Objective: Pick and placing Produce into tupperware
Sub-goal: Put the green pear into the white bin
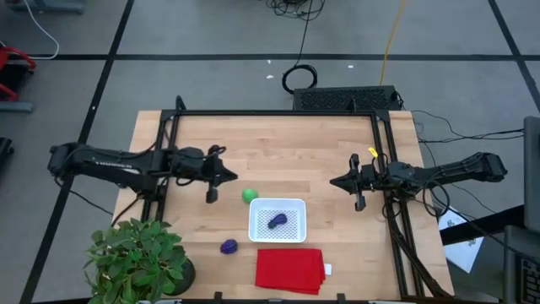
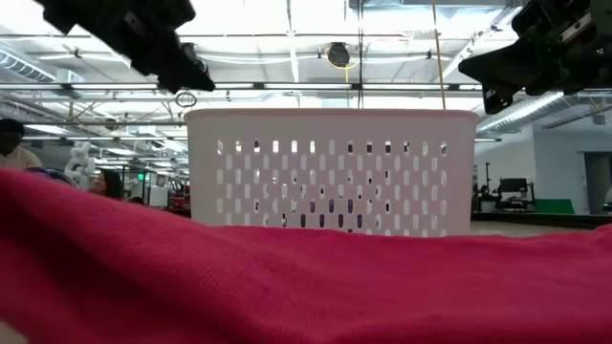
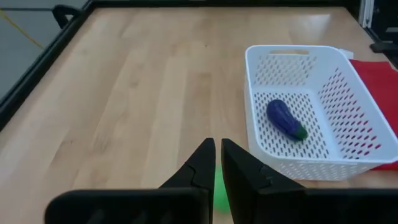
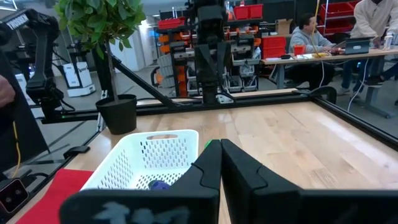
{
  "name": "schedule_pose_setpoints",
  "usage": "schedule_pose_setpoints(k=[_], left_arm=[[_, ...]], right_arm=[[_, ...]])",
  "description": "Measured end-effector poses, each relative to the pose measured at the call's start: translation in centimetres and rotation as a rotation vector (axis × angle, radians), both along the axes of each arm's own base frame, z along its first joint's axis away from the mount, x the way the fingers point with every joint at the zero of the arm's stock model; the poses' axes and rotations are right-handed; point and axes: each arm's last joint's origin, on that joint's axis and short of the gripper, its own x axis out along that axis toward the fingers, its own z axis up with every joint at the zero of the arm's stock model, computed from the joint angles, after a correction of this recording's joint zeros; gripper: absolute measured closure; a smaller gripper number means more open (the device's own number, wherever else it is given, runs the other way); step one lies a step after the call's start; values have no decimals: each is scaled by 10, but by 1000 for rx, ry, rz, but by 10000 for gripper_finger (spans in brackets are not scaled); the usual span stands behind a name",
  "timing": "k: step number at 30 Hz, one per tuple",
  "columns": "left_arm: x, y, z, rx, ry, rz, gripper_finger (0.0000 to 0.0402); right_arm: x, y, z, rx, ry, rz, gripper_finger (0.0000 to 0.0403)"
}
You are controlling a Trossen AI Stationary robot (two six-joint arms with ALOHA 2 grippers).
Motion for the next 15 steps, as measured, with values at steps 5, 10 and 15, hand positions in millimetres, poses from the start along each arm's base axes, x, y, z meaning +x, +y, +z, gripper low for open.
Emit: schedule_pose_setpoints(k=[5,10,15], left_arm=[[16,-4,8,8,104,-26,371],[30,-9,7,-23,214,-24,371],[44,-11,5,-52,288,-8,371]], right_arm=[[0,0,0,1,0,0,403],[0,0,0,3,0,0,403],[0,0,0,3,-1,0,403]])
